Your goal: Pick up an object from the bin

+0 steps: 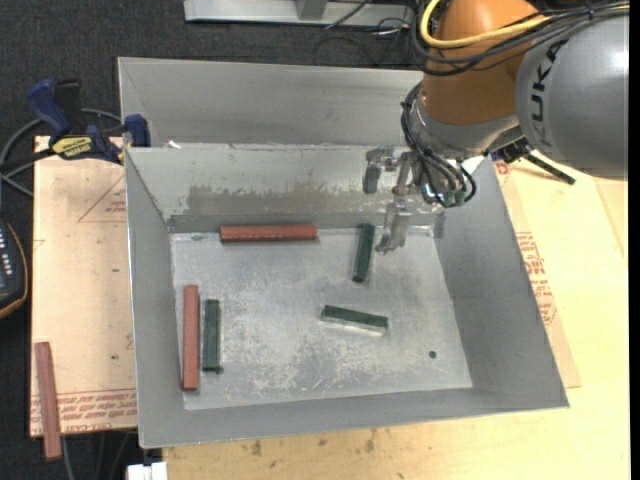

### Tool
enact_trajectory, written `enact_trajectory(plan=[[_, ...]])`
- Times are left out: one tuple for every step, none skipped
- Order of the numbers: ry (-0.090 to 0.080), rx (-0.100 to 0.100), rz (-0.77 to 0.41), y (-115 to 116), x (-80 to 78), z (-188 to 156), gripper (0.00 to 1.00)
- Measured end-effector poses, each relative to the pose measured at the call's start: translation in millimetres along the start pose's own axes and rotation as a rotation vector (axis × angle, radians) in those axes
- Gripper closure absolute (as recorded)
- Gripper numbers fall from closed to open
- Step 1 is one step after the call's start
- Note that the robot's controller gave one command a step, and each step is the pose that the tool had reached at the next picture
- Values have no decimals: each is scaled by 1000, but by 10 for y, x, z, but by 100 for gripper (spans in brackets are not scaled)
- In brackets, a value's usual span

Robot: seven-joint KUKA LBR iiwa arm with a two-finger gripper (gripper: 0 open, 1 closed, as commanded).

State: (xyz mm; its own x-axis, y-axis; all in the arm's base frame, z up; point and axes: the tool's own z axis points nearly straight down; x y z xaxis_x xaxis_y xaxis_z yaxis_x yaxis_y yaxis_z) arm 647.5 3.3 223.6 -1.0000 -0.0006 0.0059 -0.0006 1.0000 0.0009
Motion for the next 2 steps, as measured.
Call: enact_trajectory(plan=[[3,0,-183,-514,851,1503,0],[-12,0,-234,-164,266,1534,0]])
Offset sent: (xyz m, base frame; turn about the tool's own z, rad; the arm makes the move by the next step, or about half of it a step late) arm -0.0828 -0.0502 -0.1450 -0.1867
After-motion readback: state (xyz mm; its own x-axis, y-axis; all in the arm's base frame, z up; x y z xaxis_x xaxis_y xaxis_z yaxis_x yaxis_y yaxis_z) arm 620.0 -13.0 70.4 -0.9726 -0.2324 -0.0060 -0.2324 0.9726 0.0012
